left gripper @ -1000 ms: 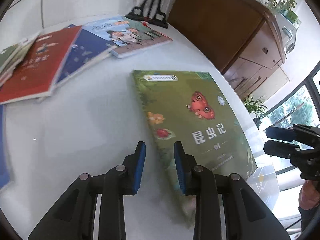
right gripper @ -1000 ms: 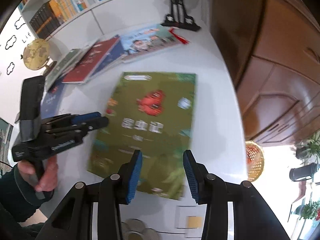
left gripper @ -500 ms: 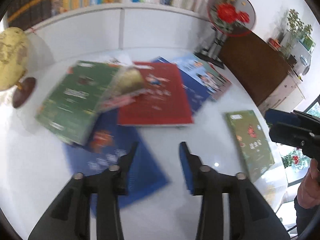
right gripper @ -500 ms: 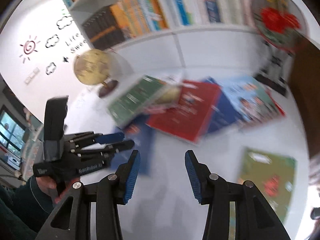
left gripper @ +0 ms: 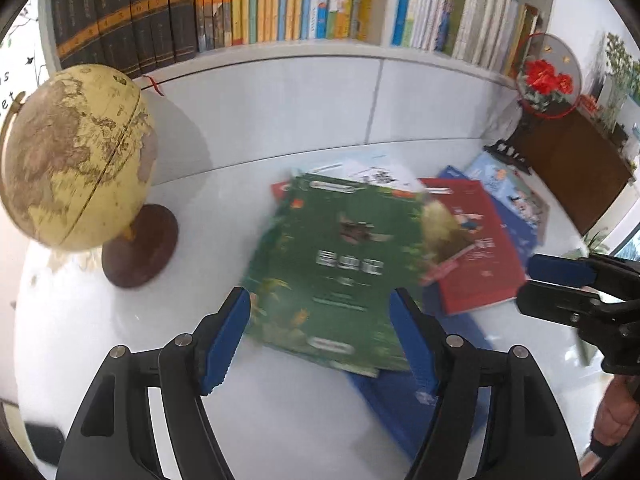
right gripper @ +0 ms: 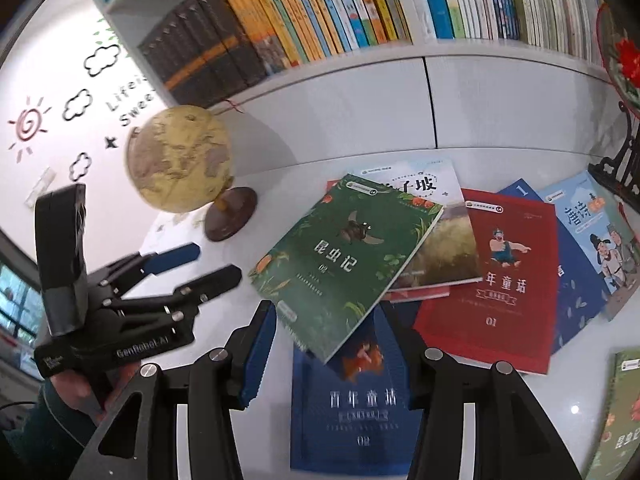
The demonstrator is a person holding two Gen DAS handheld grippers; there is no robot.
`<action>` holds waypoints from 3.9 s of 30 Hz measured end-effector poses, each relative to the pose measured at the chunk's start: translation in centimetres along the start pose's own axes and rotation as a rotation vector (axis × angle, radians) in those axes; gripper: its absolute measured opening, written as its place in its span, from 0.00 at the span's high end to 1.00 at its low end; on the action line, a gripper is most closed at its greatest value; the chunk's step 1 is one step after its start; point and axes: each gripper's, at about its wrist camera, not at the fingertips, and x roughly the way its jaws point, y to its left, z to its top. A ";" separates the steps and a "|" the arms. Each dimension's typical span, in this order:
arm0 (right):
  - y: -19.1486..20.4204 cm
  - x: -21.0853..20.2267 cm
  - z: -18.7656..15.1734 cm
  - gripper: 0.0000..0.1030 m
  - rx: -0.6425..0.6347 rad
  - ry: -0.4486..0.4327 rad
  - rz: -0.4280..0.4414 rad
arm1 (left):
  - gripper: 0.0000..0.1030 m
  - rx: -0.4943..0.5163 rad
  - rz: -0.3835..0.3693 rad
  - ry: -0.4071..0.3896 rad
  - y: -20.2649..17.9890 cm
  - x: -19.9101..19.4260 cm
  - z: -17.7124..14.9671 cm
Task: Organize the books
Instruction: 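Move the right tool back over the pile toward the beetle-cover green book, then position the right tool fingers around the beetle-cover green book edge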
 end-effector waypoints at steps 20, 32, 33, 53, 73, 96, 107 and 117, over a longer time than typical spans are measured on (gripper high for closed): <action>-1.8 9.9 -1.7 0.52 0.197 0.145 -0.233 | 0.32 0.019 -0.098 0.206 4.4 12.8 0.5; -2.2 11.8 -2.4 0.52 0.227 0.156 -0.223 | 0.32 0.018 -0.195 0.215 4.8 13.4 0.2; -2.3 11.8 -2.4 0.52 0.230 0.155 -0.220 | 0.32 0.028 -0.210 0.221 4.7 13.4 0.1; -2.0 12.7 -4.1 0.61 0.294 0.173 -0.110 | 0.40 0.041 -0.251 0.195 3.2 12.7 -1.0; 0.3 8.6 -3.7 0.61 0.016 0.132 -0.288 | 0.45 0.047 -0.307 0.214 1.9 11.9 -1.9; -5.0 10.5 -3.7 0.59 0.159 0.189 -0.235 | 0.46 0.059 -0.370 0.182 0.7 11.7 -1.1; -9.5 10.8 -5.7 0.56 0.442 0.186 0.065 | 0.45 0.059 -0.409 0.183 1.1 12.0 -1.0; -7.6 9.1 -4.2 0.54 0.315 0.130 0.079 | 0.45 0.032 -0.449 0.191 1.7 12.1 -0.9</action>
